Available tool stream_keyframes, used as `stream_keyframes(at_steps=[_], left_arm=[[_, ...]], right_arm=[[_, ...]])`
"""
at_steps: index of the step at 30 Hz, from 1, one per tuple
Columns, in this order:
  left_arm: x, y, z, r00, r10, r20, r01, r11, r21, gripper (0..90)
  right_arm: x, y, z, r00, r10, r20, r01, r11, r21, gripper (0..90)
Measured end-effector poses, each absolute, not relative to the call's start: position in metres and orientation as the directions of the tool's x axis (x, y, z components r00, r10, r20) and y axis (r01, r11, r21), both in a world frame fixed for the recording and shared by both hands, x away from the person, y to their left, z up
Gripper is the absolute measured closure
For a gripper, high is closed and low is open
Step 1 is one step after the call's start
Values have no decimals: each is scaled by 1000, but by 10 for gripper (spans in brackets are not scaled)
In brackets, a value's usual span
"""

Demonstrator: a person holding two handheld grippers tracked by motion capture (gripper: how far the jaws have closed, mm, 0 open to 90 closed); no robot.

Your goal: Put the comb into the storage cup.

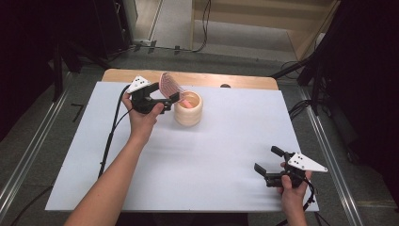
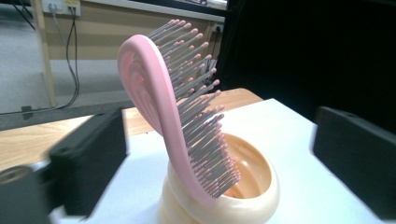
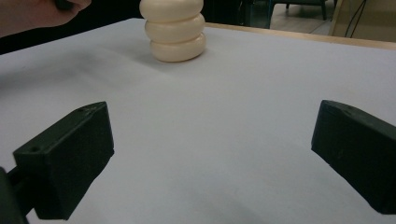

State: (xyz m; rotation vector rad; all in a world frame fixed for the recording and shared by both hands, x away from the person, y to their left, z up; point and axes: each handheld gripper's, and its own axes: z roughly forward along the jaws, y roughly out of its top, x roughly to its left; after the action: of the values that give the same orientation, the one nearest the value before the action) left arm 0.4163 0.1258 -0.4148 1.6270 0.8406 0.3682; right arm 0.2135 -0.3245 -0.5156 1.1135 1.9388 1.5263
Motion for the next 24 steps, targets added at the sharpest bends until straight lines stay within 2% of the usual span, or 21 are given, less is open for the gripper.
stream_keyframes(at_steps=[24], left_arm=[[382, 146, -422, 730, 669, -139, 262, -86, 961, 0]], right_arm=[[214, -324, -516, -582, 802, 138, 326, 75, 942, 0]])
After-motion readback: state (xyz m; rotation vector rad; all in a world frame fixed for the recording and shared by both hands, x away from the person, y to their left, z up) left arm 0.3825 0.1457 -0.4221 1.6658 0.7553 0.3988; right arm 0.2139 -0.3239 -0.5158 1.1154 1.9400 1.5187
